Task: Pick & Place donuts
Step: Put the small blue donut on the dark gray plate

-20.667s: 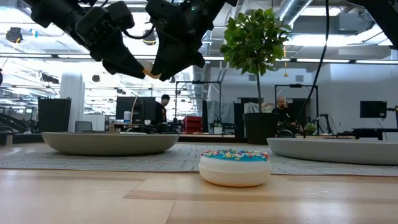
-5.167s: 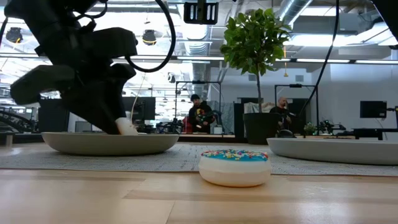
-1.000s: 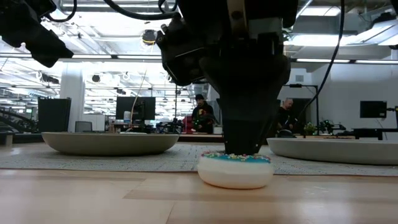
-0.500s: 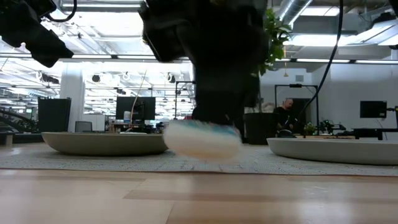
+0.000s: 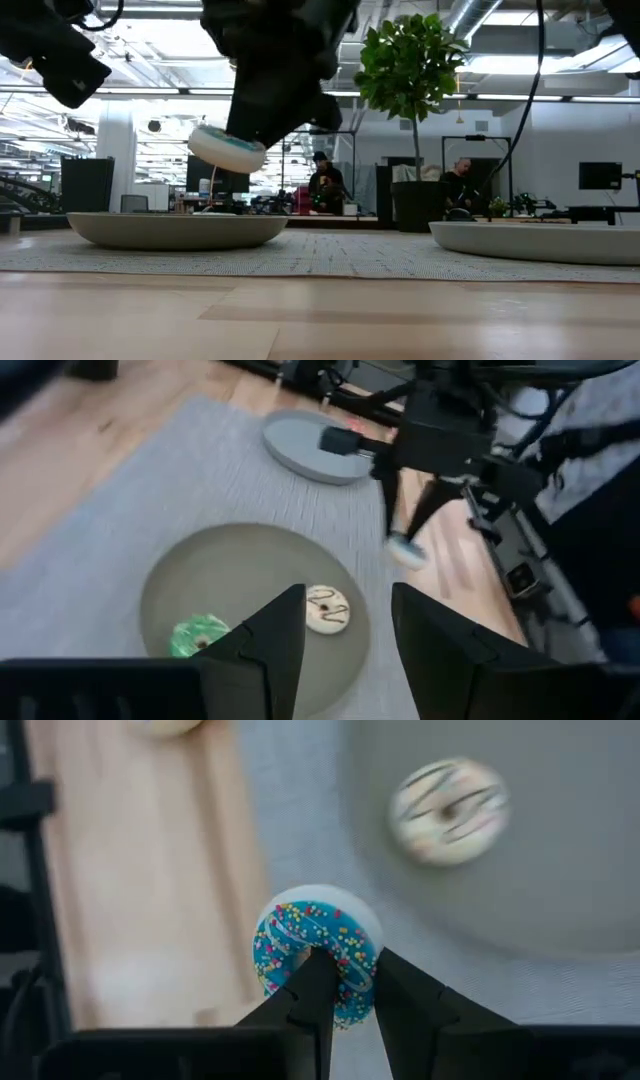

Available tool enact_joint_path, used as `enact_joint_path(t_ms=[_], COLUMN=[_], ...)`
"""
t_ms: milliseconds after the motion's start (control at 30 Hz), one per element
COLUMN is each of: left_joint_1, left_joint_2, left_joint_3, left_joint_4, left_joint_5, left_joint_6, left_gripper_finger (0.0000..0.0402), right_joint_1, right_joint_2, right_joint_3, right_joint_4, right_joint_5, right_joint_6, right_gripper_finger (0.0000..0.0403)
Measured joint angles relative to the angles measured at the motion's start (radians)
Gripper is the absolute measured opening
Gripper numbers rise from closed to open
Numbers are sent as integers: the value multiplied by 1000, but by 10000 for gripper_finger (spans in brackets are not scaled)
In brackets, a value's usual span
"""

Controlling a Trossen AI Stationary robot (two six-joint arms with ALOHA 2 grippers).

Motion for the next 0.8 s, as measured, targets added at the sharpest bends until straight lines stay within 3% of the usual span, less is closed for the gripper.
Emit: enact_joint_path(t_ms=[433,800], left_joint_1=[8,126], left_joint_2=[199,340], left_joint_3=[0,0], left_joint_4=[51,186], left_joint_5=[-118,-17], left_joint_6=[-412,-485], left_gripper_finger=[141,141], right_joint_1=[-131,-131], right_joint_2=[0,0], right_joint_3=[2,2], right_joint_4=[89,219], right_joint_5=[-4,35], right_joint_6=[-8,-8], right_gripper_finger=[59,59])
